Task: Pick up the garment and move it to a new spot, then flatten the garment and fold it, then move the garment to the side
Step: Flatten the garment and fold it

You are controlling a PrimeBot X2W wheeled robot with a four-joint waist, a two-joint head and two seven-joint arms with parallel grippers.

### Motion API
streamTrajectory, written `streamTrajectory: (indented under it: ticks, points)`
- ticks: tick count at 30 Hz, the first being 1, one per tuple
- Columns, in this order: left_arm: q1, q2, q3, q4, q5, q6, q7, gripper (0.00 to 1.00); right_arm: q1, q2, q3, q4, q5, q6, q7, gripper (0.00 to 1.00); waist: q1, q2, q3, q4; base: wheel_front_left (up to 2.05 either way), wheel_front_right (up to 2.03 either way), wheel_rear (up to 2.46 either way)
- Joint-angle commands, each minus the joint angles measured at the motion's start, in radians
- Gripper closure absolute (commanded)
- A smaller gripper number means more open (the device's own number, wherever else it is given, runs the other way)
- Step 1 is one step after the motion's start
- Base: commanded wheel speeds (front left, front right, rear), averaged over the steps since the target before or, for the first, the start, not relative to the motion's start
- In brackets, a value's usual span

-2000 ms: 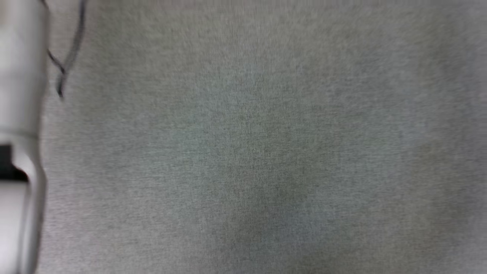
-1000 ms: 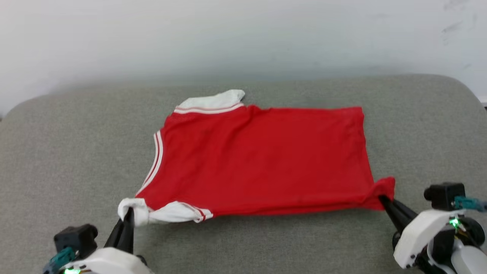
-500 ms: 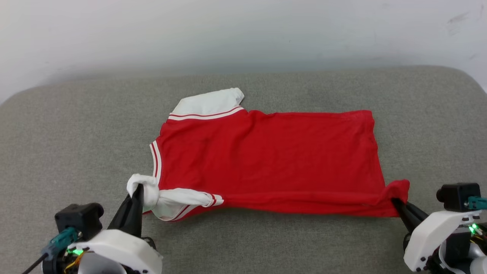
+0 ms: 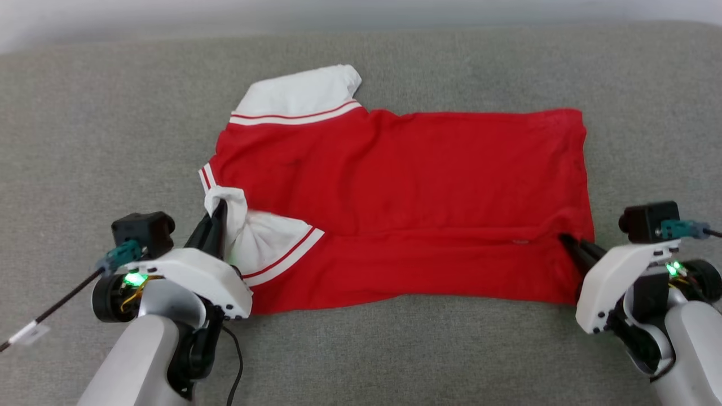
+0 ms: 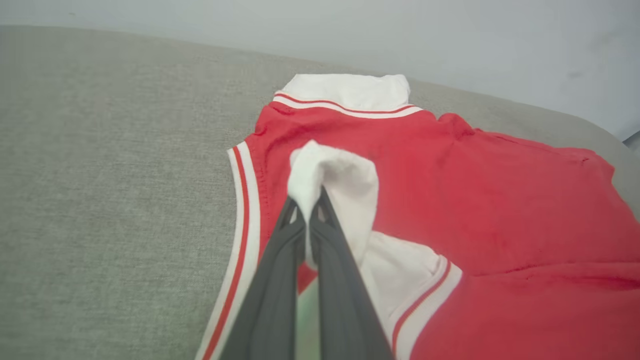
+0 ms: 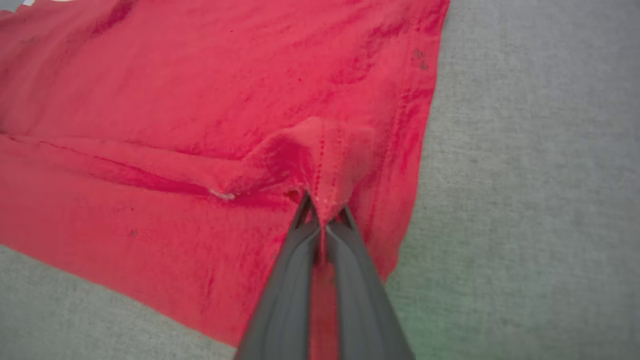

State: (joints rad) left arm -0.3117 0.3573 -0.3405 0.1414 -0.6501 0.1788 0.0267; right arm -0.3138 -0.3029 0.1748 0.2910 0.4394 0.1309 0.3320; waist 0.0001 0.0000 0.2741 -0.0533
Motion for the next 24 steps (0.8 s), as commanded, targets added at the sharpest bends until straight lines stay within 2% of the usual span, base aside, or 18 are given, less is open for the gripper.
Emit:
streamTrajectory:
  ticks: [1,2,3,5,6,7,8,10,16,24]
  points:
    - [-0.023,-0.009,-0.003,0.033,-0.005,-0.012,-0.003,1.0,-0.027,-0.006,0.014,0.025,0.002,0.0,-0.012,0.94,-0.0001,0.0,0.036,-0.005,0.0,0.0,0.0]
    - [-0.038,-0.017,-0.007,0.055,-0.008,-0.019,-0.007,1.0,-0.042,-0.011,0.021,0.043,0.002,-0.001,-0.022,0.89,-0.0001,0.0,0.045,-0.004,0.0,0.0,0.0]
    - [-0.052,-0.022,-0.011,0.081,-0.011,-0.026,-0.008,1.0,-0.057,-0.011,0.028,0.061,0.006,-0.001,-0.034,0.77,-0.0001,0.0,0.051,-0.003,0.0,0.0,0.0]
    - [-0.071,-0.036,-0.02,0.128,-0.017,-0.041,-0.013,1.0,-0.074,-0.014,0.044,0.103,0.008,-0.001,-0.044,0.23,-0.0001,0.0,0.058,0.0,0.0,0.0,0.0]
    - [-0.078,-0.043,-0.022,0.151,-0.021,-0.05,-0.014,1.0,-0.076,-0.014,0.052,0.122,0.014,-0.001,-0.052,0.0,-0.0001,0.0,0.06,0.001,0.0,0.0,0.0]
    - [-0.083,-0.047,-0.025,0.176,-0.025,-0.056,-0.012,0.72,-0.077,-0.015,0.058,0.139,0.017,-0.001,-0.061,0.0,-0.0001,0.0,0.059,0.002,0.0,0.0,0.0]
    - [-0.087,-0.05,-0.027,0.196,-0.027,-0.061,-0.011,0.56,-0.076,-0.018,0.064,0.156,0.018,-0.001,-0.069,0.0,-0.0001,0.0,0.056,0.003,0.0,0.0,0.0]
    - [-0.096,-0.06,-0.026,0.23,-0.03,-0.065,-0.027,0.0,-0.071,-0.021,0.077,0.175,0.027,-0.001,-0.093,0.0,-0.0001,0.0,0.045,0.002,0.0,0.0,0.0]
    - [-0.059,-0.045,-0.001,0.28,-0.049,-0.069,-0.062,0.0,-0.052,-0.024,0.1,0.127,0.034,-0.001,-0.26,0.0,-0.0001,0.0,-0.029,-0.015,0.0,0.0,0.0]
    - [-0.001,0.028,0.016,0.201,-0.059,-0.046,0.0,0.0,-0.005,-0.021,0.066,0.029,-0.017,-0.001,-0.391,0.0,-0.0001,0.0,-0.111,-0.04,0.0,0.0,0.0]
